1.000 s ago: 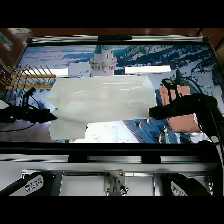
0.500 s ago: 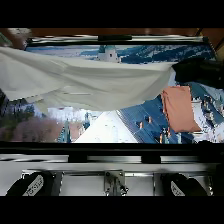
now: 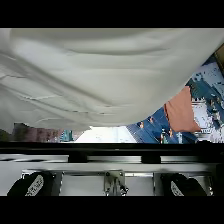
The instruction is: Fold the shirts.
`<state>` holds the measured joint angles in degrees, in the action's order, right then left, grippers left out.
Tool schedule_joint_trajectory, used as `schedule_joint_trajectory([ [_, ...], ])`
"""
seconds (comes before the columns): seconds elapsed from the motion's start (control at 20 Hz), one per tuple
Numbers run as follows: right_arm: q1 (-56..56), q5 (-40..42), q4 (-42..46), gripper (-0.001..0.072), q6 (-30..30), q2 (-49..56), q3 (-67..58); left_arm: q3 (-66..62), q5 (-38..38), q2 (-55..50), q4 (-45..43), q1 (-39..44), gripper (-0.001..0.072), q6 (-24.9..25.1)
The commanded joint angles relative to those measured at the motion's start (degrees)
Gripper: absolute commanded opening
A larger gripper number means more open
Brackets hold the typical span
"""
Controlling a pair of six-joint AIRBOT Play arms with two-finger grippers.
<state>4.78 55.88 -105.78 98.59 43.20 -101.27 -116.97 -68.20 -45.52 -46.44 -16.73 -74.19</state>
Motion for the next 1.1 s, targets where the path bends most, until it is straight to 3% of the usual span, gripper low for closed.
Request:
schedule_joint_trajectory([
  [0.0, 0.04, -0.39, 0.31, 0.0042, -0.46, -2.08, -4.0, -1.11, 2.16, 3.28, -0.04, -0.02, 0.0028, -0.04],
  [0.25, 0.04, 2.45, 2.08, 0.0042, -2.23, -4.63, -4.61, -1.09, -0.59, 7.26, -1.73, -0.04, 0.0028, -0.48],
  [0.45, 0.04, 8.76, 5.25, 0.0042, -3.98, -4.68, -4.59, -1.05, -9.75, 8.35, -10.73, -0.04, 0.0028, -4.13],
  [0.6, 0.04, 10.51, 9.29, 0.0042, -7.17, -2.19, -4.59, 2.27, -10.93, 7.98, -13.66, -0.04, 0.0028, -4.13],
  [0.9, 0.04, 24.74, 8.9, 0.0042, -11.19, 14.51, -4.55, 21.84, -13.9, 1.99, -14.01, -0.02, 0.0029, -6.05],
  [1.05, 0.04, 23.78, 8.61, 0.0043, -11.82, 28.33, -4.55, 30.77, -11.8, -5.6, -13.99, -0.02, 0.0029, -5.73],
])
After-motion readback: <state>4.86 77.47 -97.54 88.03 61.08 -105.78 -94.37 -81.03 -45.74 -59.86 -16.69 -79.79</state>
